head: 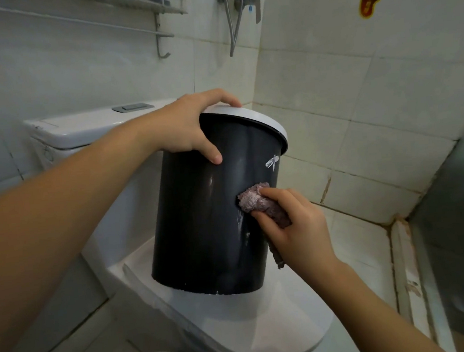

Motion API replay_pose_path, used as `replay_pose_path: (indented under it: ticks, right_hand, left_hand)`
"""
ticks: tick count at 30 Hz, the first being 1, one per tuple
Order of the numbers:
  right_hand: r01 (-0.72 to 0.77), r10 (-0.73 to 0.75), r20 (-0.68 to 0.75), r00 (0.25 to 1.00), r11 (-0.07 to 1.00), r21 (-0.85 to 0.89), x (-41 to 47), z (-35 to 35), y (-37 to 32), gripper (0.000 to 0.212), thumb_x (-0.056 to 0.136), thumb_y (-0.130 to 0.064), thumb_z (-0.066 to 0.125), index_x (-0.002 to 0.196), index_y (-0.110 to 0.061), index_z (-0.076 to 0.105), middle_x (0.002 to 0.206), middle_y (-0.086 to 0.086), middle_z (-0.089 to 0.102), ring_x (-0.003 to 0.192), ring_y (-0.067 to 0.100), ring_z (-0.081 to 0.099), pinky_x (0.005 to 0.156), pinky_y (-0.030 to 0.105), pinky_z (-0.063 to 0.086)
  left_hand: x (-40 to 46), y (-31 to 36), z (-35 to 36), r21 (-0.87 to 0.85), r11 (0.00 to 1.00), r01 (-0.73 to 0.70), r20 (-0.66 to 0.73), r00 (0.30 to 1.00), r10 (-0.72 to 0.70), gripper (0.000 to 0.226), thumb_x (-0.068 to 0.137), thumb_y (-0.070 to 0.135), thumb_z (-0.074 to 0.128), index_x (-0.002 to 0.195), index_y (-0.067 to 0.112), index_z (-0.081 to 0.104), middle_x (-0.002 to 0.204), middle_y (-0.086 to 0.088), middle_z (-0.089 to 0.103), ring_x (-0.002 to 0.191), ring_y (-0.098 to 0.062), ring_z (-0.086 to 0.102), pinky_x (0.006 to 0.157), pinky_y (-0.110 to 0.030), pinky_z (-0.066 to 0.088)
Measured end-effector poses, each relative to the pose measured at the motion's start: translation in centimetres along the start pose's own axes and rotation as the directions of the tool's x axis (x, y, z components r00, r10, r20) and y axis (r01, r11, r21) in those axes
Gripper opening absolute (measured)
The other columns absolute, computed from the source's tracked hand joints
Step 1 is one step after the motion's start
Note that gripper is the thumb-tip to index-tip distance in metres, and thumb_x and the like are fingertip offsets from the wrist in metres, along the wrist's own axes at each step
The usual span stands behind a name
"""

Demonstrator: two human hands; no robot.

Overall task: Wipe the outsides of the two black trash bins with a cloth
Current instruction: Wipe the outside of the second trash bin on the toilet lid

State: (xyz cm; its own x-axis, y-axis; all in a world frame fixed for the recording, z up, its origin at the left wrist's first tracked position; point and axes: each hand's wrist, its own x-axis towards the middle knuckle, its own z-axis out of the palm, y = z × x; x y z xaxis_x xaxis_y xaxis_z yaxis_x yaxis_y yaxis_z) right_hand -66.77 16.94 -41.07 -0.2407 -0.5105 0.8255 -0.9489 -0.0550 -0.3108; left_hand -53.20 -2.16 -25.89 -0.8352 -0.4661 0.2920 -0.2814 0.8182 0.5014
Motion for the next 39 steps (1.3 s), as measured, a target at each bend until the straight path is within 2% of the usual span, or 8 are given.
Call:
replay_pose_path:
  ticks: [4,7,10,13,20,29,35,39]
  right_hand:
    - [0.003,-0.003,0.027,1.000,1.000,-0.031,0.1,0.0,-0.3,0.033,0.086,-0.031,0.073,0.115,-0.016,0.071,0.100,-0.001,0.070,0.085,0.016,0.067,0.079,0.019,0.051]
    - [0.007,-0.003,0.072,0.997,0.999,-0.050,0.0,-0.3,-0.4,0.031,0.087,-0.032,0.074,0.116,-0.019,0.070,0.100,-0.003,0.069,0.083,0.016,0.066,0.076,0.025,0.055]
    - [0.154,-0.139,0.146,0.979,0.983,-0.096,-0.5,-0.5,-0.5,0.029,0.088,-0.032,0.071,0.114,-0.018,0.070,0.095,-0.002,0.066,0.079,0.016,0.062,0.068,0.027,0.055]
    - [0.275,-0.248,0.190,0.950,0.952,-0.135,-0.1,-0.5,-0.6,0.030,0.090,-0.034,0.062,0.113,-0.017,0.070,0.093,0.000,0.065,0.075,0.018,0.060,0.061,0.029,0.055]
    - [0.110,-0.093,0.108,0.990,0.980,-0.167,3.4,0.2,-1.1,0.031,0.087,-0.029,0.072,0.116,-0.020,0.067,0.100,0.003,0.067,0.079,0.028,0.065,0.063,0.042,0.056]
    - [0.379,-0.326,0.339,0.882,0.920,-0.100,-2.0,-0.6,-1.2,0.029,0.092,-0.028,0.062,0.119,-0.017,0.067,0.099,0.001,0.063,0.079,0.018,0.060,0.063,0.028,0.054]
    - [0.120,-0.100,0.157,0.983,0.986,-0.120,2.1,-0.2,-1.2,0.029,0.089,-0.033,0.065,0.115,-0.018,0.068,0.099,0.002,0.067,0.080,0.023,0.065,0.067,0.038,0.056]
    - [0.219,-0.188,0.199,0.962,0.965,-0.147,0.5,0.1,-1.2,0.028,0.091,-0.030,0.065,0.115,-0.016,0.068,0.096,0.002,0.064,0.077,0.018,0.060,0.066,0.029,0.054]
  left_hand:
    - [0.0,0.2,0.1,0.087,0.996,-0.012,-0.025,1.000,0.014,0.087,0.059,0.021,0.093,0.123,0.054,0.045,0.130,0.010,0.047,0.125,-0.019,0.040,0.105,-0.045,0.040]
    - [0.0,0.5,0.3,0.129,0.992,-0.005,-0.031,0.999,0.009,0.089,0.060,0.020,0.091,0.131,0.046,0.043,0.124,0.011,0.044,0.126,-0.021,0.038,0.107,-0.046,0.037]
    - [-0.4,0.5,0.2,0.100,0.995,0.021,-0.021,1.000,-0.019,0.089,0.063,0.020,0.089,0.133,0.046,0.041,0.110,0.007,0.044,0.118,-0.025,0.040,0.105,-0.045,0.038]
    - [-0.7,0.6,0.2,0.094,0.996,0.007,-0.015,1.000,-0.006,0.089,0.065,0.018,0.088,0.136,0.041,0.040,0.099,0.021,0.037,0.114,-0.020,0.036,0.102,-0.040,0.036]
    - [-0.4,-0.1,0.6,0.148,0.989,-0.009,-0.053,0.998,0.017,0.092,0.062,0.027,0.091,0.137,0.041,0.038,0.127,0.012,0.043,0.128,-0.021,0.032,0.106,-0.041,0.030]
    - [-0.8,-0.6,0.1,0.115,0.993,-0.002,-0.035,0.999,0.006,0.091,0.065,0.024,0.090,0.137,0.040,0.038,0.121,0.013,0.038,0.127,-0.020,0.032,0.105,-0.041,0.032]
    - [-0.6,-0.3,0.4,0.145,0.989,-0.008,-0.058,0.998,0.017,0.092,0.063,0.026,0.091,0.137,0.039,0.038,0.126,0.012,0.042,0.130,-0.022,0.032,0.107,-0.042,0.030]
    - [-0.5,-0.6,0.3,0.150,0.989,0.006,-0.058,0.998,0.003,0.092,0.063,0.027,0.091,0.137,0.039,0.038,0.133,0.008,0.044,0.130,-0.023,0.033,0.109,-0.046,0.031]
